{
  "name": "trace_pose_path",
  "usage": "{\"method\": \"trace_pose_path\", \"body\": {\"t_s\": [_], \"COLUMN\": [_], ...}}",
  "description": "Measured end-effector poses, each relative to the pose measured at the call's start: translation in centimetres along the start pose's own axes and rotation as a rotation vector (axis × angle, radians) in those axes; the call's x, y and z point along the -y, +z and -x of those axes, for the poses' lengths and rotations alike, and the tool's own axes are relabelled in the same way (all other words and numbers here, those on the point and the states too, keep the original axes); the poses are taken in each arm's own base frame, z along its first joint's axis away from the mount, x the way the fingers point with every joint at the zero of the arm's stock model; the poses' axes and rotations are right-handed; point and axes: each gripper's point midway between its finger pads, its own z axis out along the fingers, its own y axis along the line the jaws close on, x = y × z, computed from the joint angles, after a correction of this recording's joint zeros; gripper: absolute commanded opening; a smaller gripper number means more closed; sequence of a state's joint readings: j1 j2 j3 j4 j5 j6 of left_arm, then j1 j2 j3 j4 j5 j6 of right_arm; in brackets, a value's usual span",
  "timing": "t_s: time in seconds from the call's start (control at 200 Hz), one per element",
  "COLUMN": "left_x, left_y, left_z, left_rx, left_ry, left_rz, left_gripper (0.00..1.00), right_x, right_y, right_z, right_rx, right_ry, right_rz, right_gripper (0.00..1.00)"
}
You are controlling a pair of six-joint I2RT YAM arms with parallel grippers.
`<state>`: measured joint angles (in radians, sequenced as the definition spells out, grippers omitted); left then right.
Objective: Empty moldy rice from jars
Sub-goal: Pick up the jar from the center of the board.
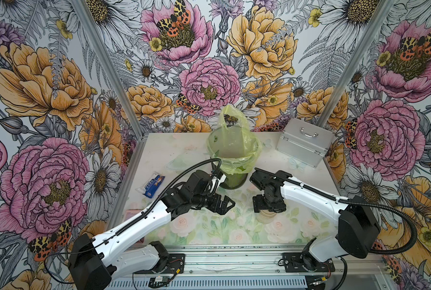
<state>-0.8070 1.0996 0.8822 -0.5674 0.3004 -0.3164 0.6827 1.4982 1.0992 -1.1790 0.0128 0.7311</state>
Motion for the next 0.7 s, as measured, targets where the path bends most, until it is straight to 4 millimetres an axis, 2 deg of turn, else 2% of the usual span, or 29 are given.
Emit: {"method": "trace_pose_path", "body": {"t_s": [0.295, 0.575, 0.7], "left_x": [1.0, 1.9, 3.8], "left_y": [2.3, 3.6, 3.3], "left_z": [0.2, 0.6, 1.6], "left_rx": [0.055, 0.179, 0.248], "left_ry": [0.163, 0.289, 0.358], "left_rz": [-0.021, -0.079, -0.120], "left_gripper": [0.99, 0.99, 0.99], "right_x": [-0.8, -1.0, -1.3], "right_y": [-6.4, -11.0, -12.7], "right_z": [1.9, 1.1, 0.6], "right_rx": [0.043, 0.015, 0.008], "right_ry": [-0.005, -0.030, -0.041], "right_rz": [0.079, 0.142, 0.176], "right_gripper": [0.00, 0.00, 0.00]}}
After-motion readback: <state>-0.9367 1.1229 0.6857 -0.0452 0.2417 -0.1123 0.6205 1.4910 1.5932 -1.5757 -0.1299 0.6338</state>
